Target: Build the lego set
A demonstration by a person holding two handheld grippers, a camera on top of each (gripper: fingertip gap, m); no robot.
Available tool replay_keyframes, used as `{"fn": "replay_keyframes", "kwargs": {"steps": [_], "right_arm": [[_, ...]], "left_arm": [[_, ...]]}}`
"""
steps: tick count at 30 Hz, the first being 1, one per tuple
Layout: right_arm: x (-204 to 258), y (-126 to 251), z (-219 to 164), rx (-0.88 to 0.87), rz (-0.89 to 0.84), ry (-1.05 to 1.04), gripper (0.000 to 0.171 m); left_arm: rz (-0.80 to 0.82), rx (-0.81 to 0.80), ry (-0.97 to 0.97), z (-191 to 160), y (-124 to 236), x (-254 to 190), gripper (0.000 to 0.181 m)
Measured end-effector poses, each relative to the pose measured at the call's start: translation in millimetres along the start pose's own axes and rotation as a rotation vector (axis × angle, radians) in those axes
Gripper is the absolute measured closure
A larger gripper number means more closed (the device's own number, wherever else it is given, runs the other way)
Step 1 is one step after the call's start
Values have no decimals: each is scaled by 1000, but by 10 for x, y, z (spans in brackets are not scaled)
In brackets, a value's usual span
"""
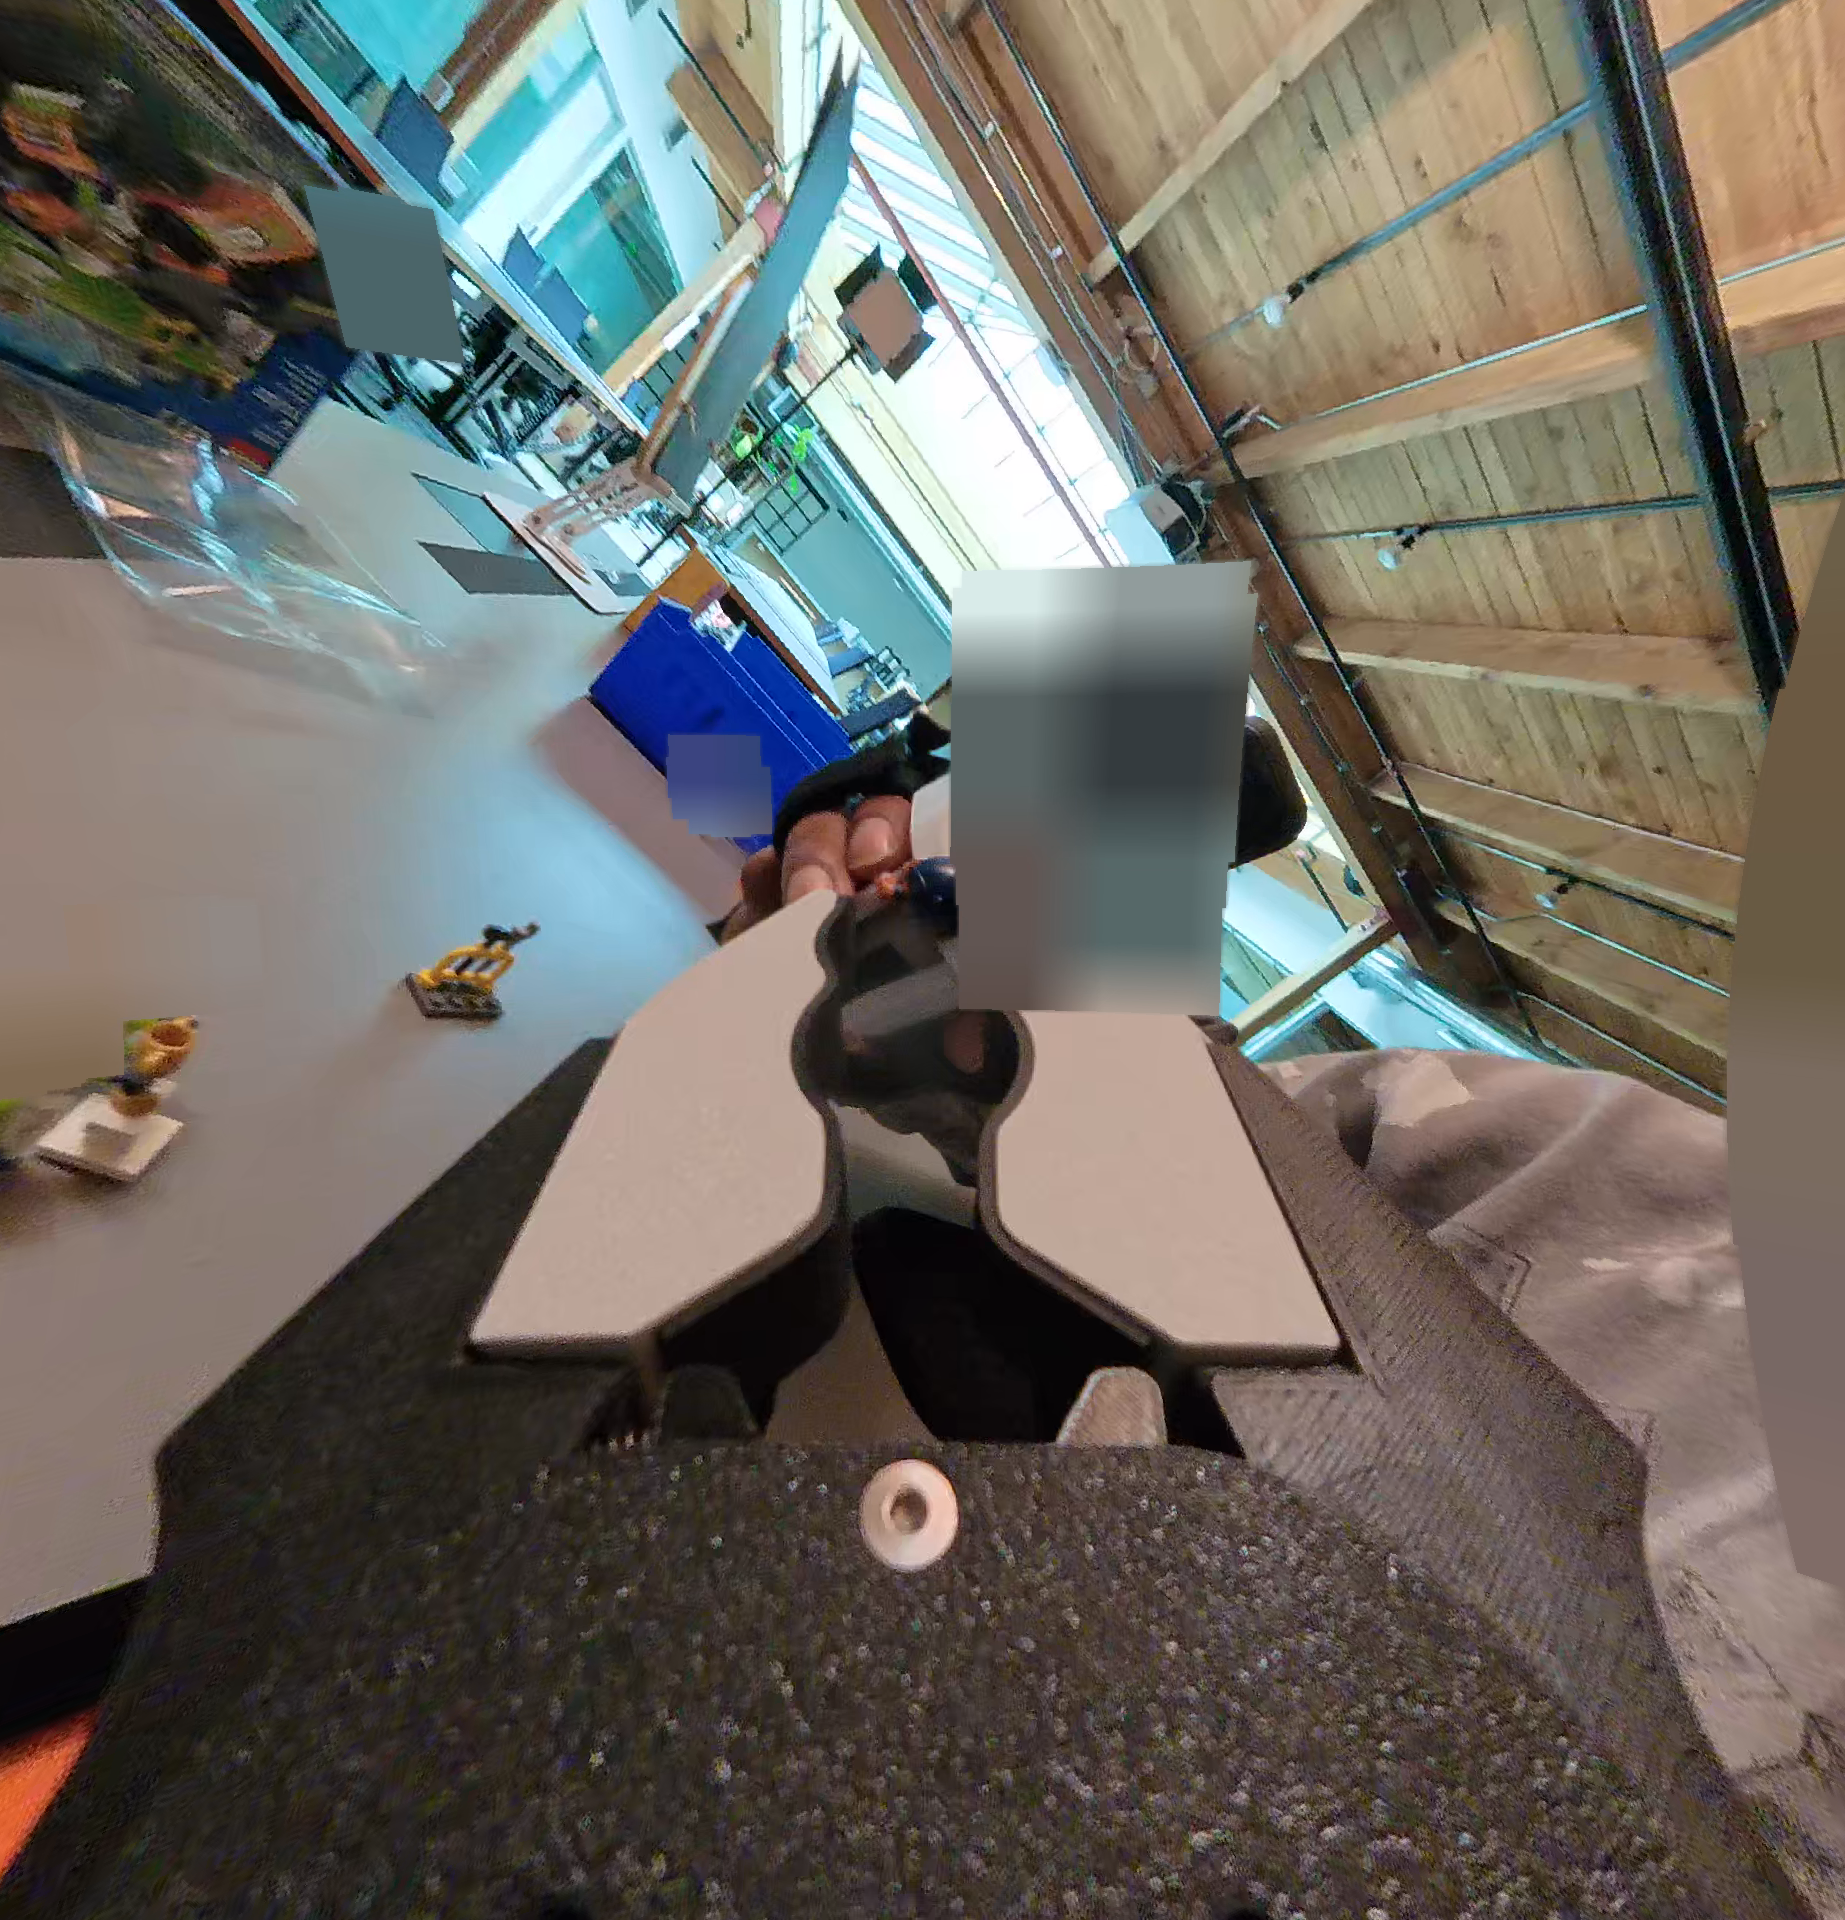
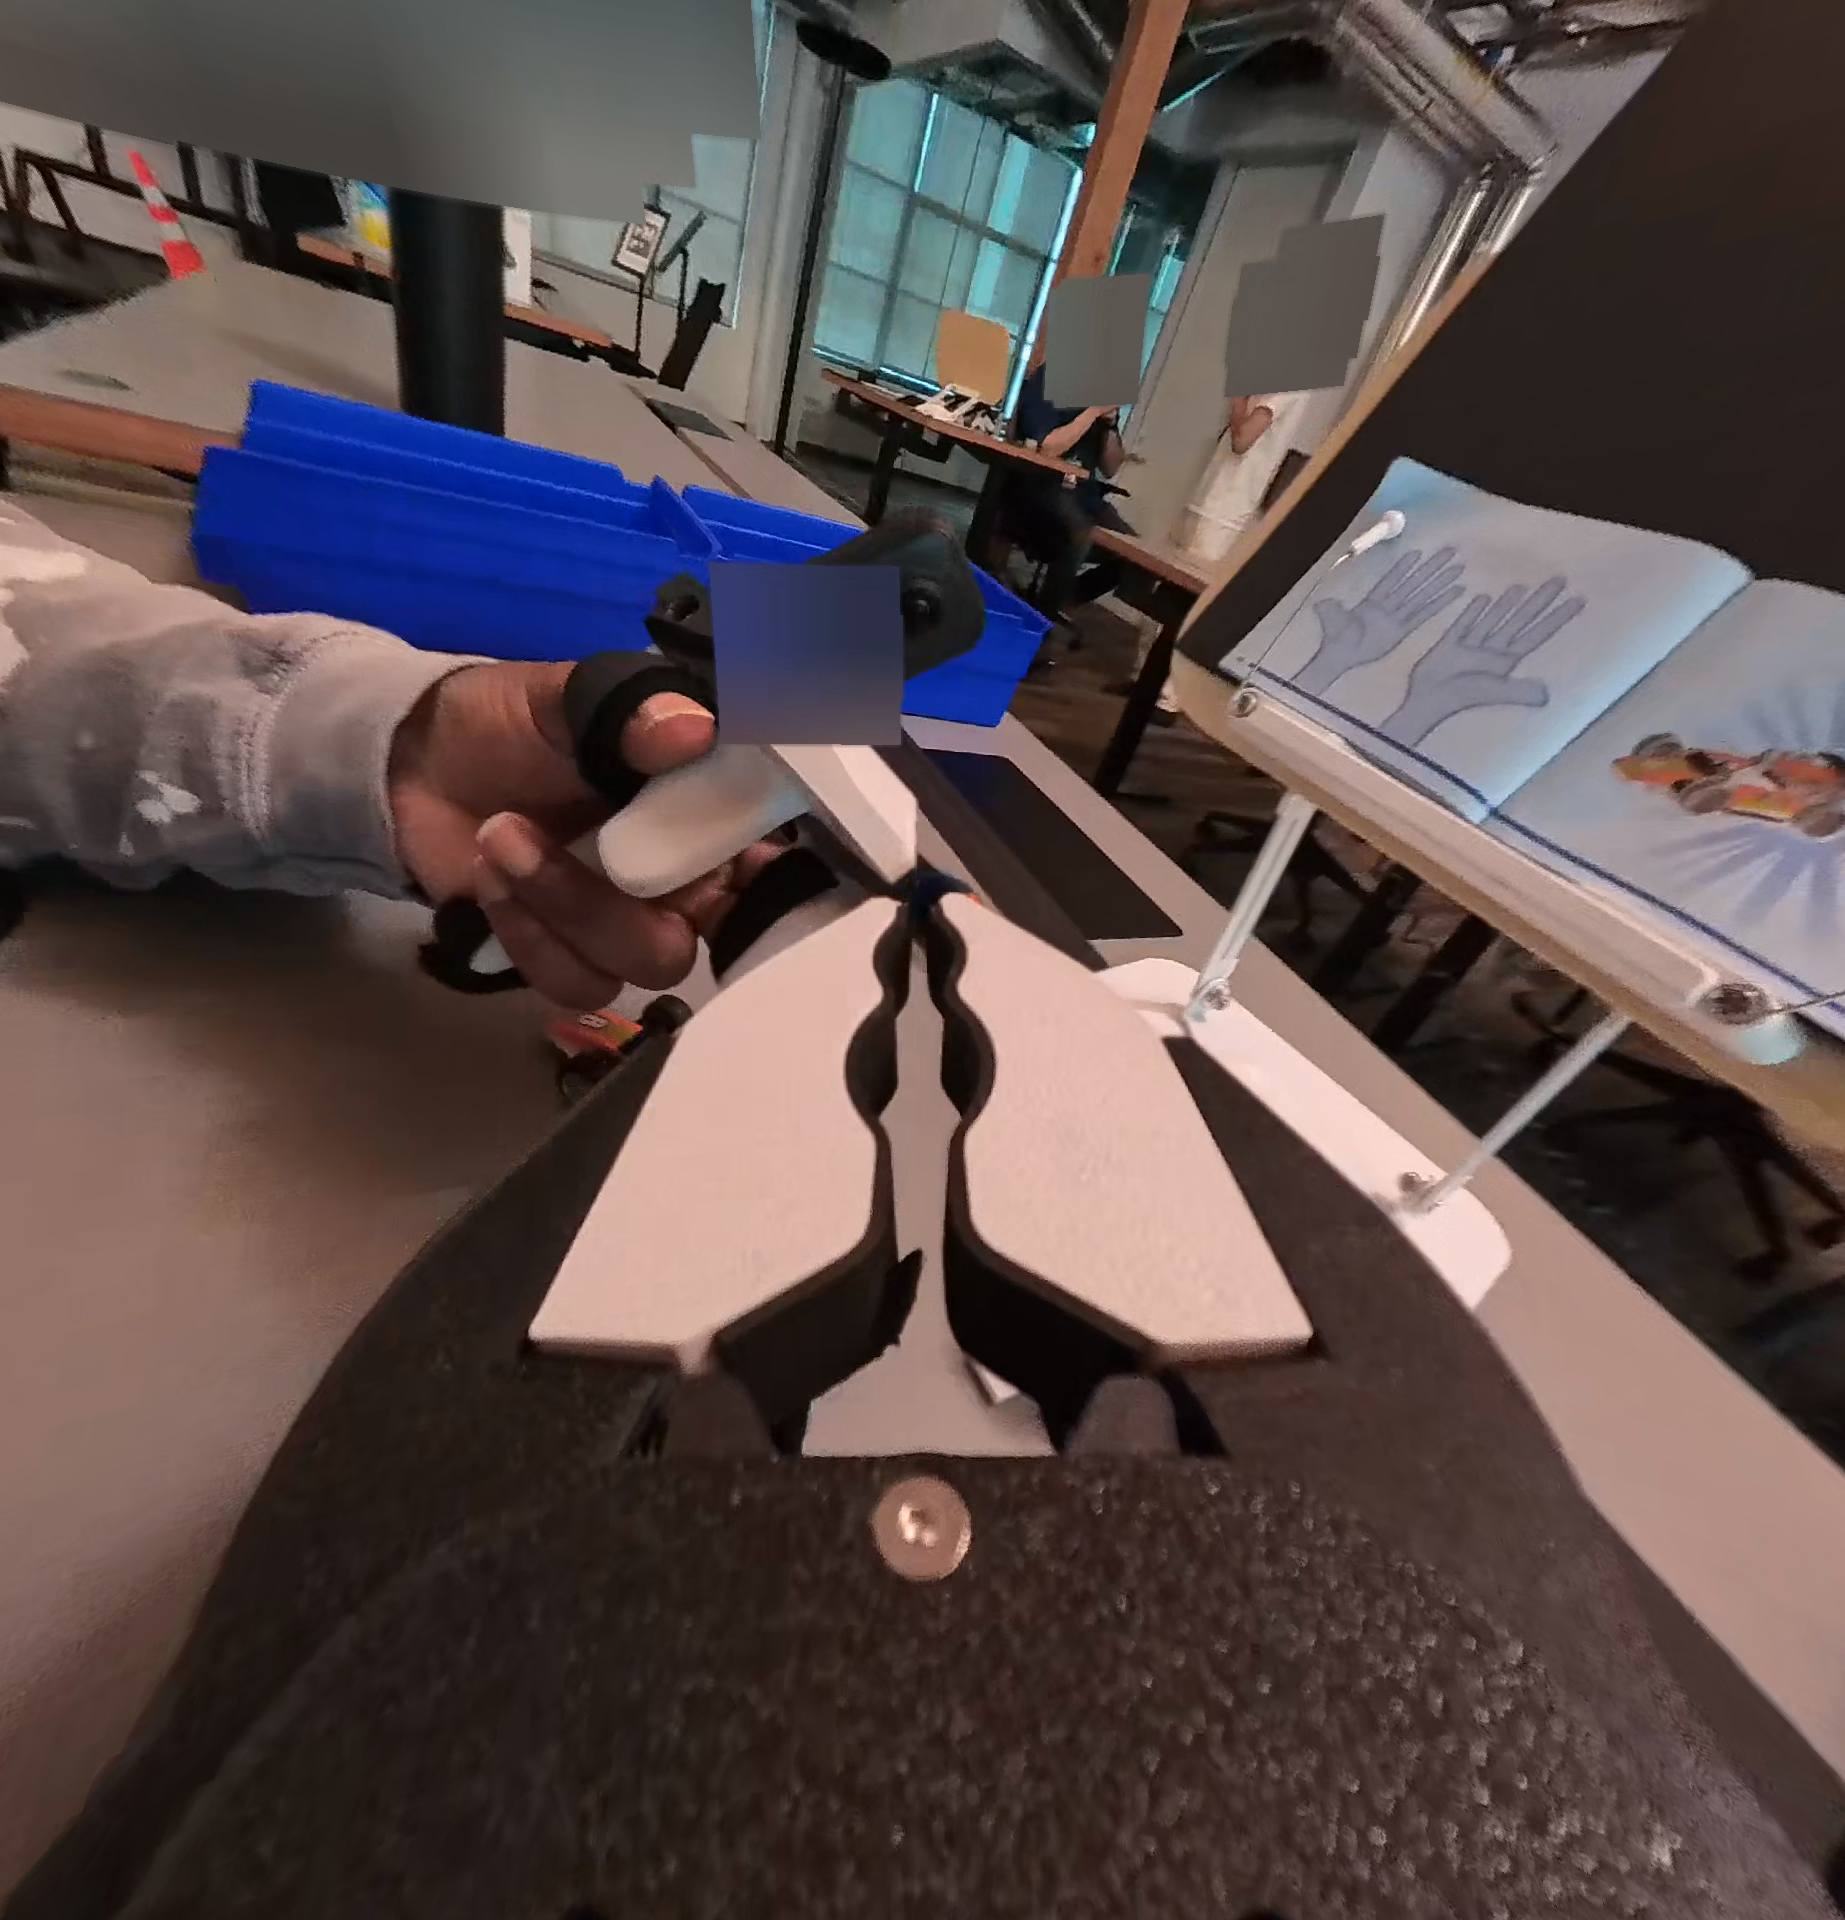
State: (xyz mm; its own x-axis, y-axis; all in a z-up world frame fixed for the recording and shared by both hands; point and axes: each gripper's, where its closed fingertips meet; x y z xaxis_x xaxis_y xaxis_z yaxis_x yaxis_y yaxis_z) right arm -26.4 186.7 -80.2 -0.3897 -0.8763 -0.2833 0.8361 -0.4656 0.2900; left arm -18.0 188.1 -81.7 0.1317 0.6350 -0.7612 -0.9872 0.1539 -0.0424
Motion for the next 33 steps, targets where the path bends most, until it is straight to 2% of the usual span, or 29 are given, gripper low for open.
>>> {"fn": "replay_keyframes", "kwargs": {"steps": [3, 7, 13, 16, 33], "right_arm": [[25, 40, -1, 6, -32, 56, 169], [73, 118, 57, -29, -55, 112, 169], [197, 253, 88, -83, -48, 185, 169], [261, 286, 83, -103, -45, 200, 169], [248, 466, 138, -148, -101, 233, 169]], "left_arm": [[-12, 24, -13, -30, -57, -91, 157], [35, 52, -84, -38, -112, -140, 164], [10, 128, -197, -125, -206, -284, 159], [-25, 142, -202, -165, -267, -346, 158], [55, 227, -288, -161, -415, -457, 159]]}}
Point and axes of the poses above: each gripper's, where its closed fingertips meet, y back along the fingers, z out of its top, x = y × z across the jaws, and after that the axes turned 15 degrees about x, right-handed
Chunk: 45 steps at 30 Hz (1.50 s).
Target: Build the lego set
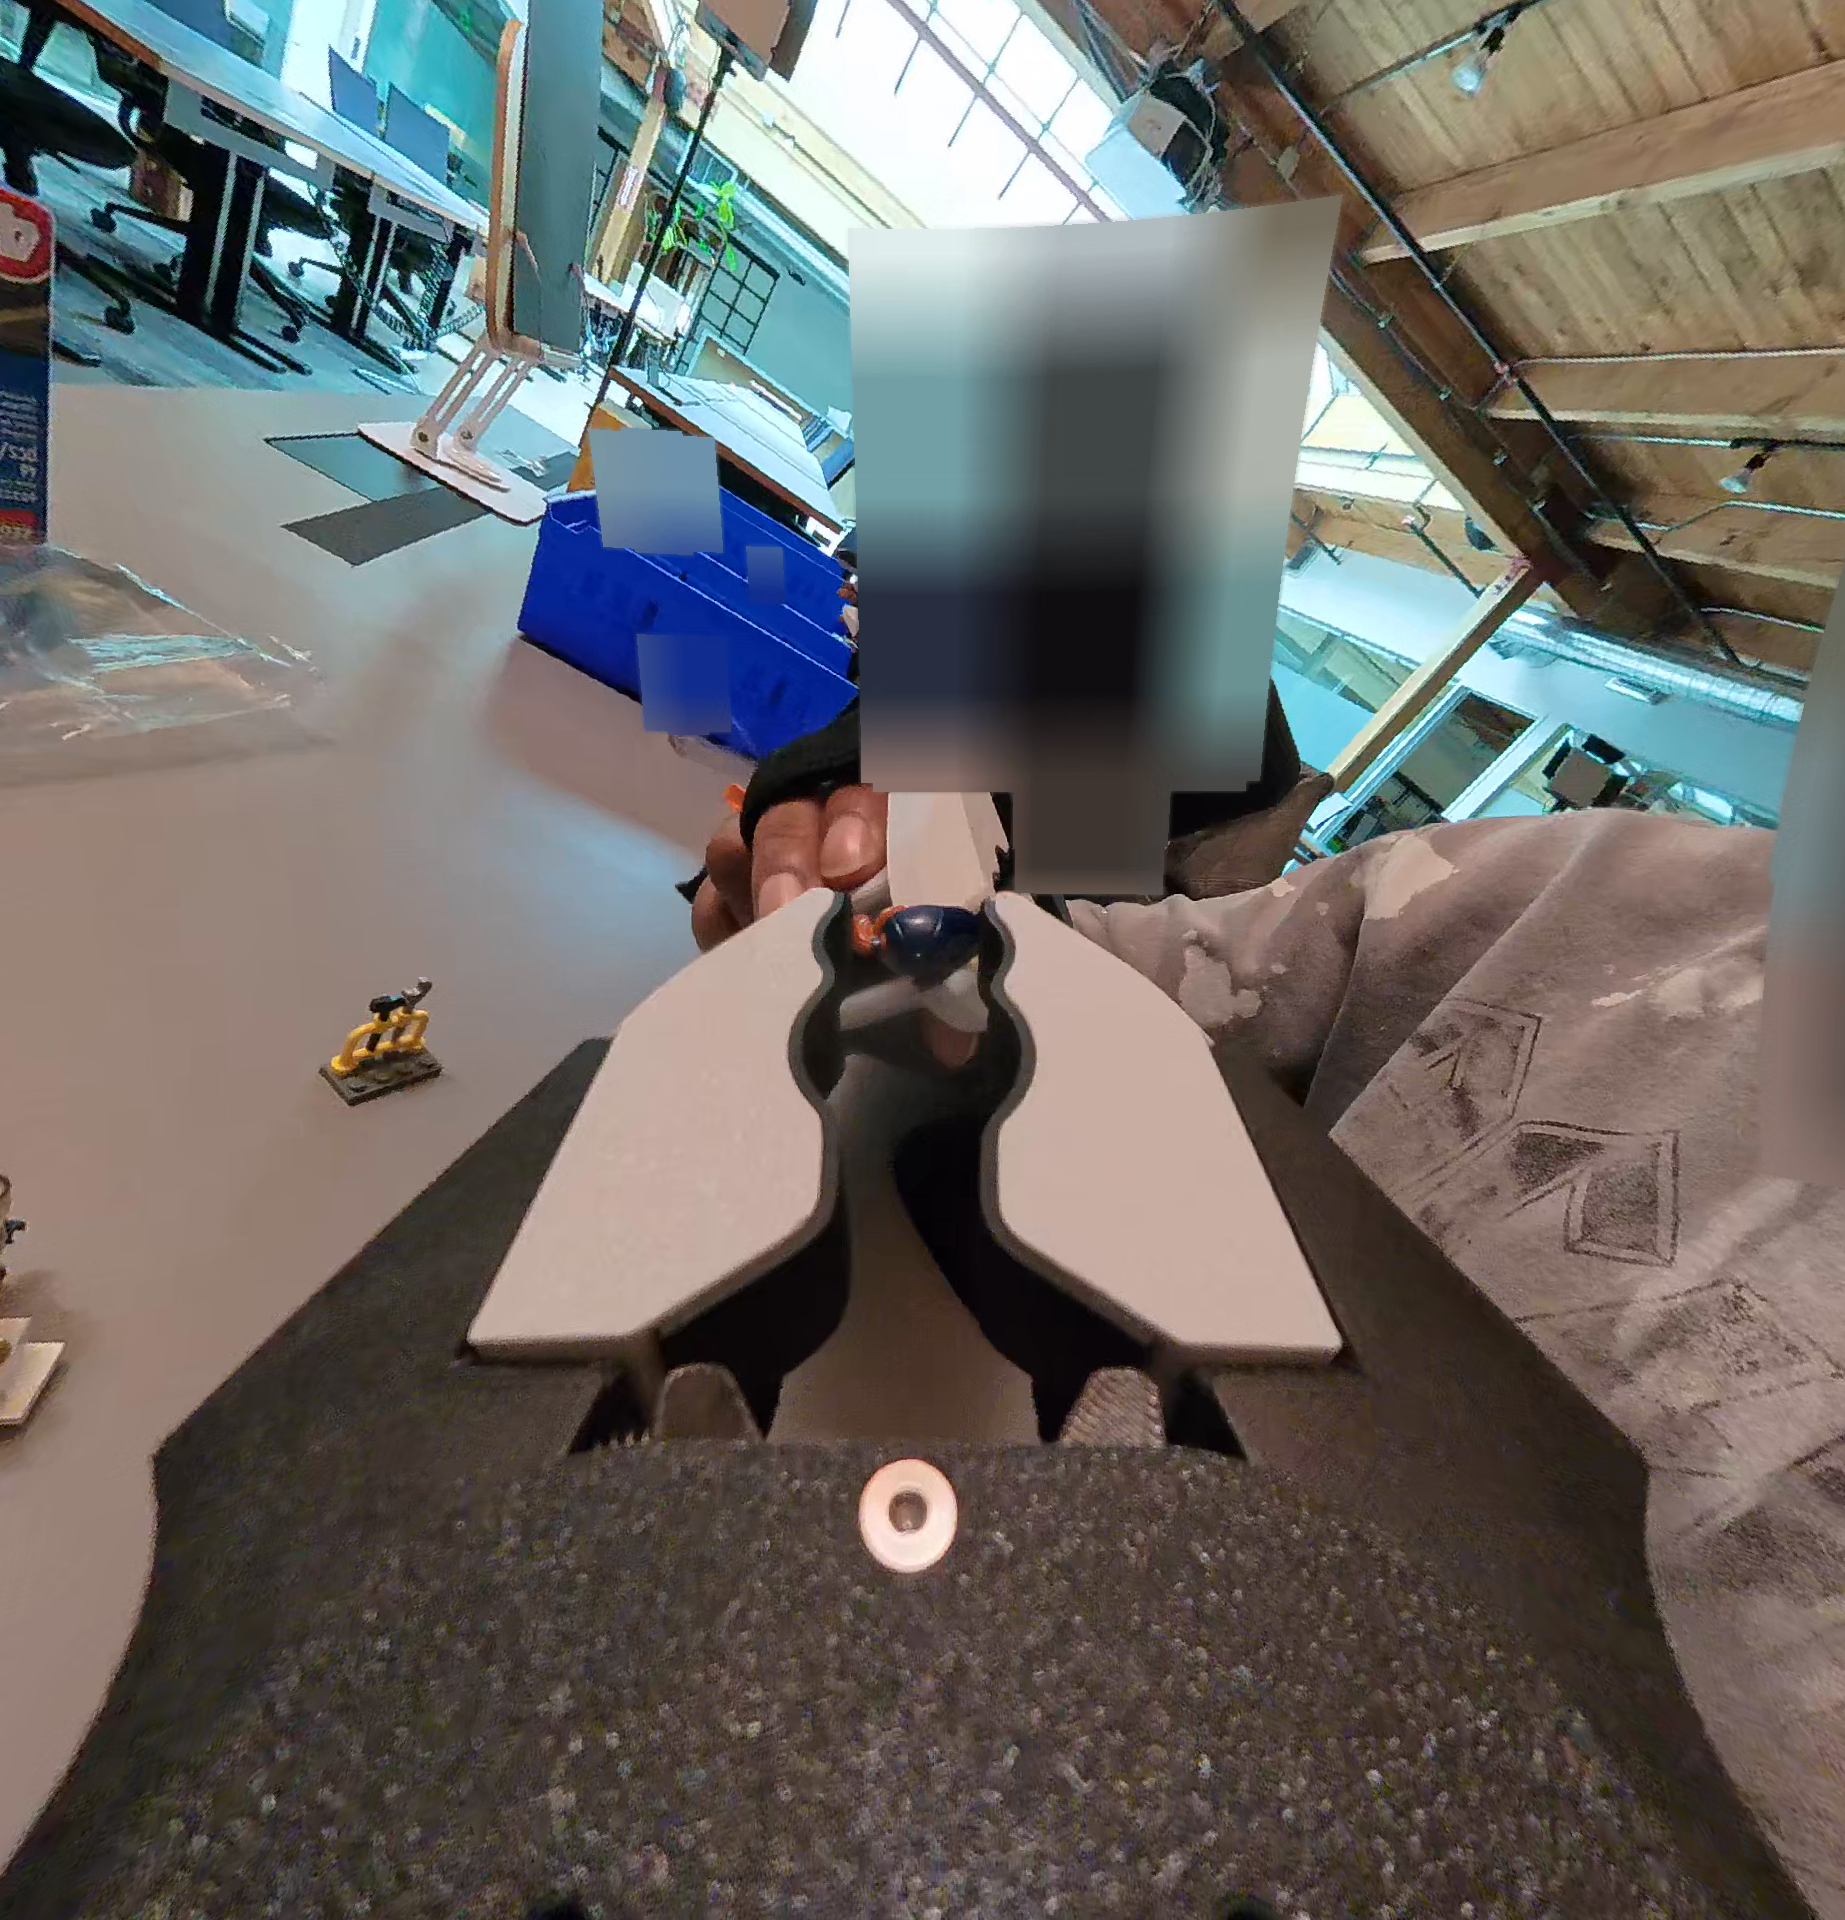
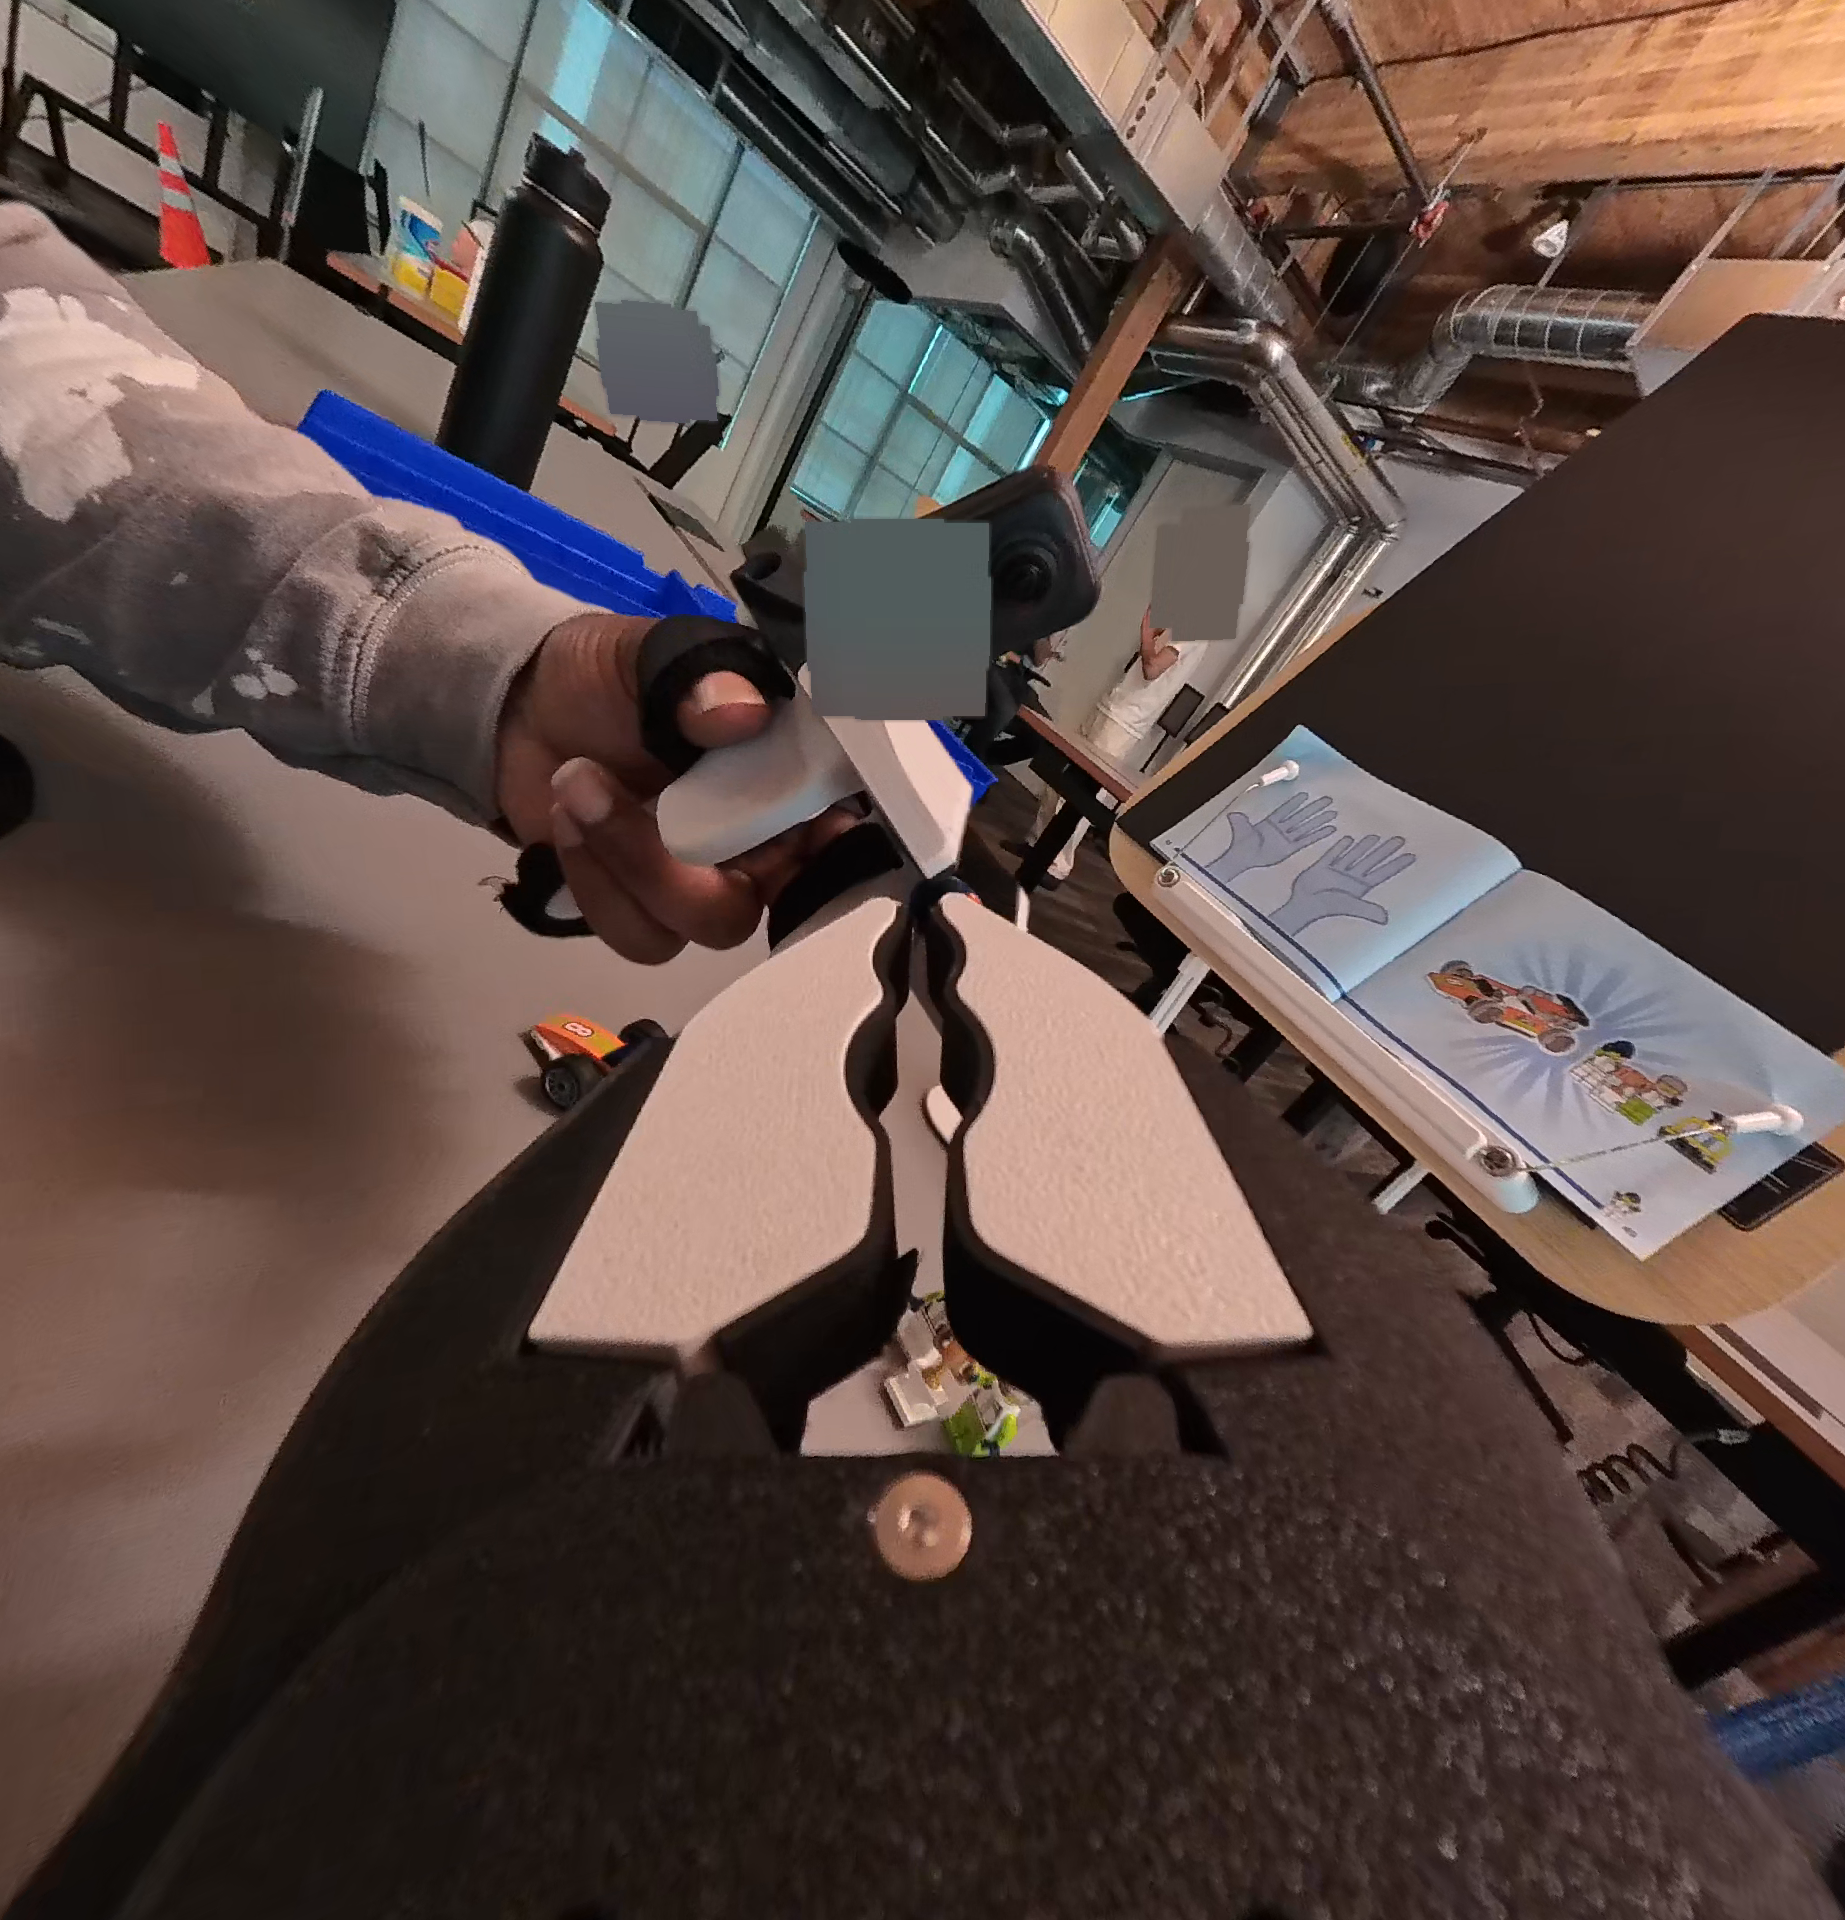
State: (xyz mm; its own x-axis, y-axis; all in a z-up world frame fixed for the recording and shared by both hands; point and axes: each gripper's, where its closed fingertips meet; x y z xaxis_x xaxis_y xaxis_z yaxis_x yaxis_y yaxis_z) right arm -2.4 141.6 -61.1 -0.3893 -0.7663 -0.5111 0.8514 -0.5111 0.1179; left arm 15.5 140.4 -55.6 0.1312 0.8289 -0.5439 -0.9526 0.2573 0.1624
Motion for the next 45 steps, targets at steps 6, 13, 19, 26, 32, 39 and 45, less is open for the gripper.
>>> {"fn": "replay_keyframes", "kwargs": {"steps": [6, 13, 19, 26, 32, 39, 45], "right_arm": [[0, -4, -29, 5, -27, -13, 168], [0, -2, -184, 37, -29, -51, 168], [55, -86, -422, 124, -6, -89, 166], [35, 12, -816, 246, 112, -194, 169], [181, 215, -1043, 328, 259, -245, 169], [337, 594, -1300, 490, 369, -252, 169], [676, 1182, -1631, 788, 558, -229, 157]], "left_arm": [[12, 46, -9, -14, -6, 26, 159], [76, 128, -29, -40, 41, 163, 161], [159, 221, -68, -134, 61, 358, 181], [300, 341, -94, -507, 88, 516, 181], [342, 474, -171, -1040, -55, 376, 171], [375, 645, -248, -1559, -359, 258, 157], [378, 692, -267, -1672, -717, 302, 155]]}}
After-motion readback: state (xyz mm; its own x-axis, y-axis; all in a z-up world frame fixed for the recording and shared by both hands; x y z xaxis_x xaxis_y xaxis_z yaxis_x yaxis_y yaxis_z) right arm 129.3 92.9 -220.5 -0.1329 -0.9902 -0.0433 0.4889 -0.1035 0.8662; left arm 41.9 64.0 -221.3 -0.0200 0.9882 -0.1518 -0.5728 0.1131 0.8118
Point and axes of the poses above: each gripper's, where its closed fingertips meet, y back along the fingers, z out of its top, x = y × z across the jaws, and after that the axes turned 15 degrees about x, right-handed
